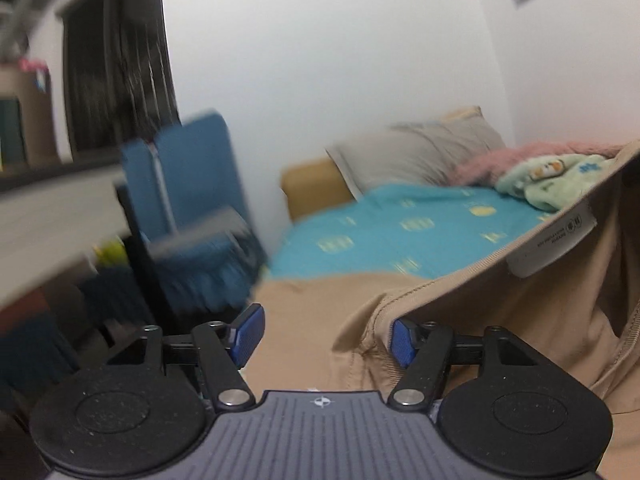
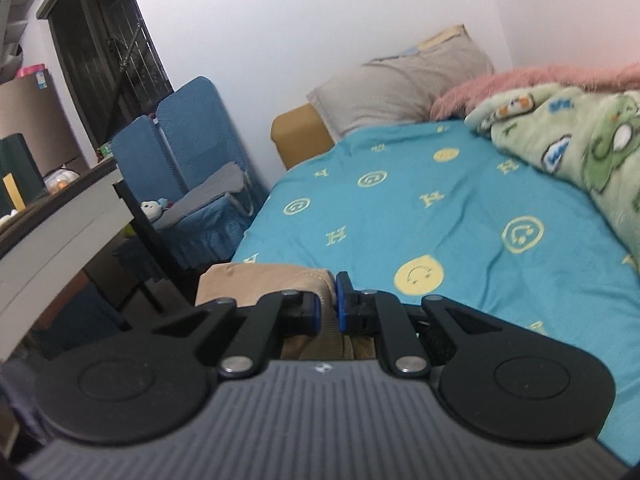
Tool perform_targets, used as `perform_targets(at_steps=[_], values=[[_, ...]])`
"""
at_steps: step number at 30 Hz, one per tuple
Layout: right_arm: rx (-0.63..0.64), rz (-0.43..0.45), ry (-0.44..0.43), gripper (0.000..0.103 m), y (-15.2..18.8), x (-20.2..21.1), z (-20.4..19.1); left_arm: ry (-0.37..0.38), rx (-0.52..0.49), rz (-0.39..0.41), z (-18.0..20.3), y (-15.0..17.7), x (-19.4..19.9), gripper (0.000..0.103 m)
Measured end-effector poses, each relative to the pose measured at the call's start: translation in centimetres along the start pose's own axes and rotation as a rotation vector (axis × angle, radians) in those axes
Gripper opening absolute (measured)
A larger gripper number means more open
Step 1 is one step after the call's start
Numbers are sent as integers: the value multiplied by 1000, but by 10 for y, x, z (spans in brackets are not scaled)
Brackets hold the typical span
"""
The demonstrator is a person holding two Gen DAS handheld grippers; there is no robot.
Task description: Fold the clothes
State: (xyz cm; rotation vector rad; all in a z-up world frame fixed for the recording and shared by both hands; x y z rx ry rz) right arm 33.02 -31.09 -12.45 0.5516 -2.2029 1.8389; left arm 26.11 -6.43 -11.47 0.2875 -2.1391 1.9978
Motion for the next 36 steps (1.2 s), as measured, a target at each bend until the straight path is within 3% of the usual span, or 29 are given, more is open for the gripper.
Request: perform_targets(at_steps=[3, 7, 11, 12, 17, 34, 36], values=[[-1, 21, 32, 11, -1, 5, 3, 43, 37, 33, -7, -15, 26, 70], [-15, 69, 48, 11, -4, 15, 6, 165, 200, 32, -24, -29, 60, 77], [-10, 121, 52, 11, -7, 24, 3, 298, 336, 2, -35, -35, 74, 79], [-1, 134, 51, 11, -8, 26, 1, 299, 339, -11, -34, -33, 73, 79], [42, 175, 31, 11, -11, 32, -10, 208, 162, -31, -13, -15, 54, 79], [99, 193, 56, 12, -10, 38, -22, 65, -109, -171, 16, 34, 6, 82], [107, 172, 72, 12, -6, 34, -20, 4, -65, -168, 2, 31, 0, 82]])
Point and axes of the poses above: each gripper's, at about its wrist camera, not at the fingertips, and x roughly against the way its jaws point, z to its right, y to its underside, the point moved 6 cm from there along -x, roughly the way its jaws point, and after that the axes turned 13 degrees about x, right-handed, at the moved point
